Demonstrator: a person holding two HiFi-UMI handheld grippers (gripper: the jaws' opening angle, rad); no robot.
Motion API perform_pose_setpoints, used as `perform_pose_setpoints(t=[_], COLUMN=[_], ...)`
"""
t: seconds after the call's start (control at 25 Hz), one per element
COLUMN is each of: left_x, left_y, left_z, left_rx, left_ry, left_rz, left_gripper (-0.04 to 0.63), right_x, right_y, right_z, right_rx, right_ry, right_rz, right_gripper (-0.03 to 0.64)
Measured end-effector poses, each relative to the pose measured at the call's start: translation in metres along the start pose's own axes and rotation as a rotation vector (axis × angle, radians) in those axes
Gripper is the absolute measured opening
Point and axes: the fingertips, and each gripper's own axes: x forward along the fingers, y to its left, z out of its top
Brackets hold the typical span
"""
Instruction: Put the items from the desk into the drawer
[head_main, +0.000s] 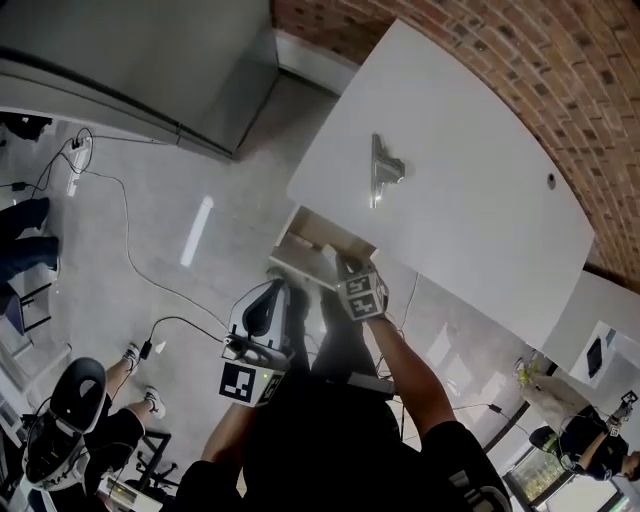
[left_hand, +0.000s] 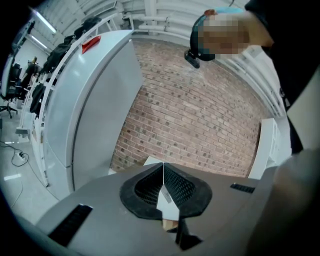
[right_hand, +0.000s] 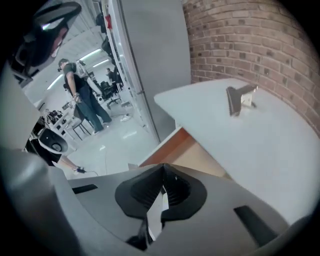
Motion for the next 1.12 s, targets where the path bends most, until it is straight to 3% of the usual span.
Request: perform_pose_setpoints(t=[0.12,0.4,0.64,0.92,1.12], left_x=[-0.002,-0.007,-0.002,-0.003,-0.004], left_y=[-0.012,-0.033,-0.047,-0.08,-0.087], left_z=[0.033,0.083,0.123,0.144,0.132], left_rx=[0.001,0.05,0.08,0.094,0.13], left_ry=[-0.073,-0.087,-0.152,-0.21,-0.156], left_rz=[-0.014,-0.011,-0.038,-0.105,-0.112], left_gripper=[0.005,0.005,0.005,0.005,0.005], right_x=[-0.043,-0.144,-0.225,-0.311,-0.362], right_y=[0.003,-0.001,-0.013,-0.018,-0.014], right_z=[0.041,0.117,0.17,0.207,0.219], right_rx=[-0.002,0.058,0.081,0.076,0.074], right_ry=[-0.072,-0.26,-0.424,-0.599,-0.701], right_rz=[0.011,-0.017,-0.082,-0.131,-0.164], right_gripper=[0.0,0.0,0.0,0.0,0.0])
